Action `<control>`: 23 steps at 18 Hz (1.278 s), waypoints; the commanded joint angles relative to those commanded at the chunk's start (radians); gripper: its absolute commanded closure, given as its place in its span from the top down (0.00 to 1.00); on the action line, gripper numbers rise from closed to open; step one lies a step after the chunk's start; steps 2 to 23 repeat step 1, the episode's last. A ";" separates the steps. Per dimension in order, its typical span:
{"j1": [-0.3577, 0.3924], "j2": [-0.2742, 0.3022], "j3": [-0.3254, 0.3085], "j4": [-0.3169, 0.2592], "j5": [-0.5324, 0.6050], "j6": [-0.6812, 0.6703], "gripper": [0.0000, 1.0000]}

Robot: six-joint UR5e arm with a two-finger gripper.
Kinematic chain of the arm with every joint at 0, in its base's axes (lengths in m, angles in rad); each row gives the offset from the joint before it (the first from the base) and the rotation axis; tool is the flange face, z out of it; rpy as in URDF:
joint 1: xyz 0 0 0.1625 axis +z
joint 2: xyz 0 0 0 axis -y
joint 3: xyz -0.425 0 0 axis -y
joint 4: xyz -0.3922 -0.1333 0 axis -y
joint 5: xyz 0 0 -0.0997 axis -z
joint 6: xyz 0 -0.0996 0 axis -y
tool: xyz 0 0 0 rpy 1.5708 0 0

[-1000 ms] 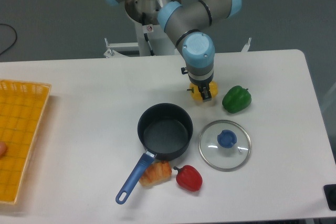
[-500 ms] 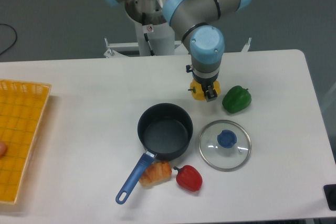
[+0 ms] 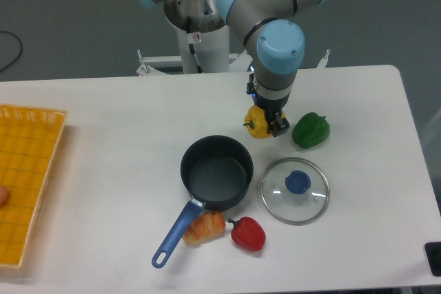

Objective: Pick up the yellow pepper
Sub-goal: 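Lift the yellow pepper up off the table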

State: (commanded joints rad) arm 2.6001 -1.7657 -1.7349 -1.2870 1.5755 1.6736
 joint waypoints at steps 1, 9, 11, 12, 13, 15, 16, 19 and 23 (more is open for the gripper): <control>0.000 0.003 -0.002 0.000 -0.003 0.000 0.63; 0.000 0.003 -0.002 0.000 -0.003 0.000 0.63; 0.000 0.003 -0.002 0.000 -0.003 0.000 0.63; 0.000 0.003 -0.002 0.000 -0.003 0.000 0.63; 0.000 0.003 -0.002 0.000 -0.003 0.000 0.63; 0.000 0.003 -0.002 0.000 -0.003 0.000 0.63; 0.000 0.003 -0.002 0.000 -0.003 0.000 0.63; 0.000 0.003 -0.002 0.000 -0.003 0.000 0.63; 0.000 0.003 -0.002 0.000 -0.003 0.000 0.63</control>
